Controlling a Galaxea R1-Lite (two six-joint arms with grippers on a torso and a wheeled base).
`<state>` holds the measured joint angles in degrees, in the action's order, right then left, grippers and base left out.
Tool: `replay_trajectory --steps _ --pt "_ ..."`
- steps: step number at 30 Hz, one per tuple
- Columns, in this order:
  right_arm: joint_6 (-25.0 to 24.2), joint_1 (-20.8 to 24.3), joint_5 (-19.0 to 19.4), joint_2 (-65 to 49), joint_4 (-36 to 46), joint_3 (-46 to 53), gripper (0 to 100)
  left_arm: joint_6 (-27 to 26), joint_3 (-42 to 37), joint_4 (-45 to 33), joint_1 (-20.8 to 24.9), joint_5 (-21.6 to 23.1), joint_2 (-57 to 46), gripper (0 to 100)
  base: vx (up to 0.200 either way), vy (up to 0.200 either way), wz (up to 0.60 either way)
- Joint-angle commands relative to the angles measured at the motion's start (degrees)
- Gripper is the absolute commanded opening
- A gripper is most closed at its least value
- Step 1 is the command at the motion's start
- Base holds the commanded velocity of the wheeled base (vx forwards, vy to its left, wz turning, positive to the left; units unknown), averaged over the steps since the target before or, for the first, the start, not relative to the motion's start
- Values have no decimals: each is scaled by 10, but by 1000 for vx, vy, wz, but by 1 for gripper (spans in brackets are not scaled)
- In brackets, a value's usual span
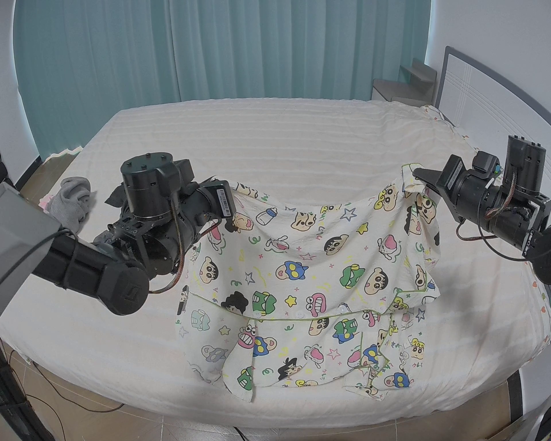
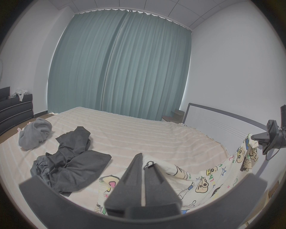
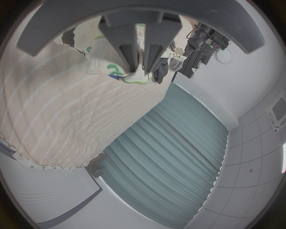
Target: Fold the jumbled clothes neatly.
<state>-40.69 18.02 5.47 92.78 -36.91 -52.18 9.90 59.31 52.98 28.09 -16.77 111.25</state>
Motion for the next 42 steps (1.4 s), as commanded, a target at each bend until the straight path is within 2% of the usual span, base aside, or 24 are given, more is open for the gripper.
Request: replay_trajectory --steps 1,9,14,20,23,24,25,28,32,33,39,42 --pt "0 -9 0 50 -10 -20 0 0 35 -1 -7 0 59 0 200 0 0" --pt "0 -31 -2 177 -17 -90 0 0 138 -48 -16 -5 170 0 200 0 0" --pt "-2 -47 -5 255 -17 -148 0 -2 208 -52 -27 -18 240 0 0 0 0" --pt "-8 -63 -6 331 -18 -217 0 -1 342 -101 -46 -23 325 0 0 0 0" --pt "-15 -64 -8 357 -18 -234 0 -1 378 -116 -46 -30 351 0 0 0 0" --pt "-17 -64 -8 358 -18 -235 0 -1 379 -116 -46 -30 352 100 0 0 0" --pt "-26 -70 -6 370 -18 -246 100 -1 393 -116 -46 -33 367 100 0 0 0" --pt "-24 -79 -7 393 -19 -268 100 -1 412 -114 -51 -45 390 100 0 0 0" --pt "-26 -84 -10 411 -38 -290 100 -1 445 -111 -60 -85 413 100 0 0 0" --pt "-33 -99 -9 406 -33 -296 100 -1 459 -110 -68 -97 418 100 0 0 0" --pt "-71 -147 -17 386 -25 -288 100 7 461 -108 -89 -103 400 100 0 0 0" --pt "-77 -167 -18 358 -25 -241 100 19 458 -112 -102 -103 369 100 0 0 0"
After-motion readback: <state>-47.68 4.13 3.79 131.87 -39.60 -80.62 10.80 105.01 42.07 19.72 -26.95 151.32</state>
